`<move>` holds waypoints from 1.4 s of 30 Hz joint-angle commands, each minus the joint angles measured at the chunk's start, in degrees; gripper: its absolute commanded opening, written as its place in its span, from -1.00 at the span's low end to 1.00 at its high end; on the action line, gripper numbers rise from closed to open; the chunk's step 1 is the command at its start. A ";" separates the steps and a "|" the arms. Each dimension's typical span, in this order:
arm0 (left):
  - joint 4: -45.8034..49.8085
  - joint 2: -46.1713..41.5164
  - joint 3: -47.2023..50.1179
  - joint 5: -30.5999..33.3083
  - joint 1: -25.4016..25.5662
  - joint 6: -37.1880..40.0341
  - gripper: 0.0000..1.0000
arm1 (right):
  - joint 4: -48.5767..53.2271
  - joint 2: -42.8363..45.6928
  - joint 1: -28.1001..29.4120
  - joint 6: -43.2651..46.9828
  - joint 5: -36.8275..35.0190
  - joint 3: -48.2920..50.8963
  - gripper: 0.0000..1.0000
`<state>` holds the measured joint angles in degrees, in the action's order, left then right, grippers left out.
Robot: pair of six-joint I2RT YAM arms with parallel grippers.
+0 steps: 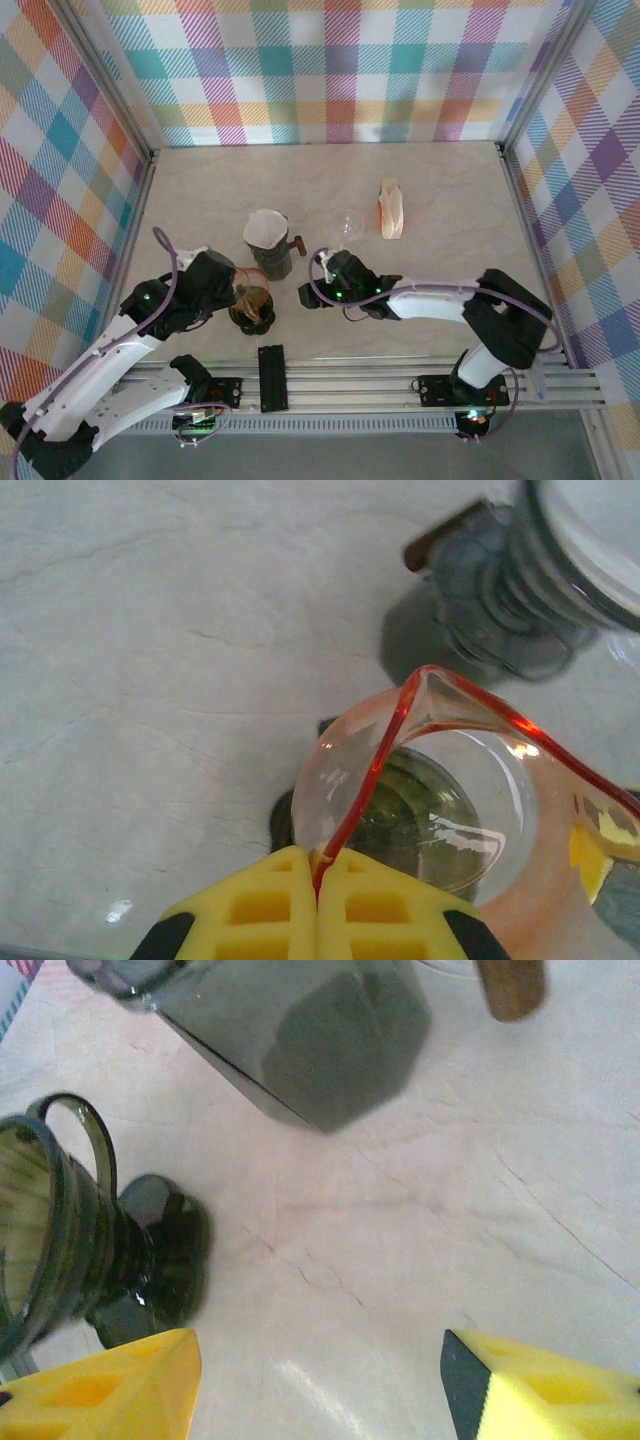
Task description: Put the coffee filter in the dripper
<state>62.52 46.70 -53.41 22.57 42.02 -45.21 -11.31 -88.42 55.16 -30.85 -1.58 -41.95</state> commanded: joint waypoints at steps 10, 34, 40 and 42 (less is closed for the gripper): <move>-8.82 20.65 -11.32 9.82 24.25 -6.88 -1.00 | 24.05 30.84 -0.56 -2.27 -21.26 11.68 0.49; -14.09 48.35 -19.19 0.99 21.96 0.70 -1.00 | 36.47 49.29 -1.81 -6.32 -24.03 18.71 0.58; -13.83 49.64 -18.31 2.18 21.79 0.47 -1.00 | 36.55 50.17 -1.79 -6.40 -23.95 19.06 0.58; -13.83 50.02 -18.07 2.28 21.70 0.41 -1.00 | 36.53 50.28 -1.82 -6.58 -23.89 19.19 0.59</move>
<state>49.12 96.20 -71.72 23.51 64.16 -45.34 24.71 -38.83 53.58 -36.69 -25.47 -23.55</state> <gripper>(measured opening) 0.054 0.793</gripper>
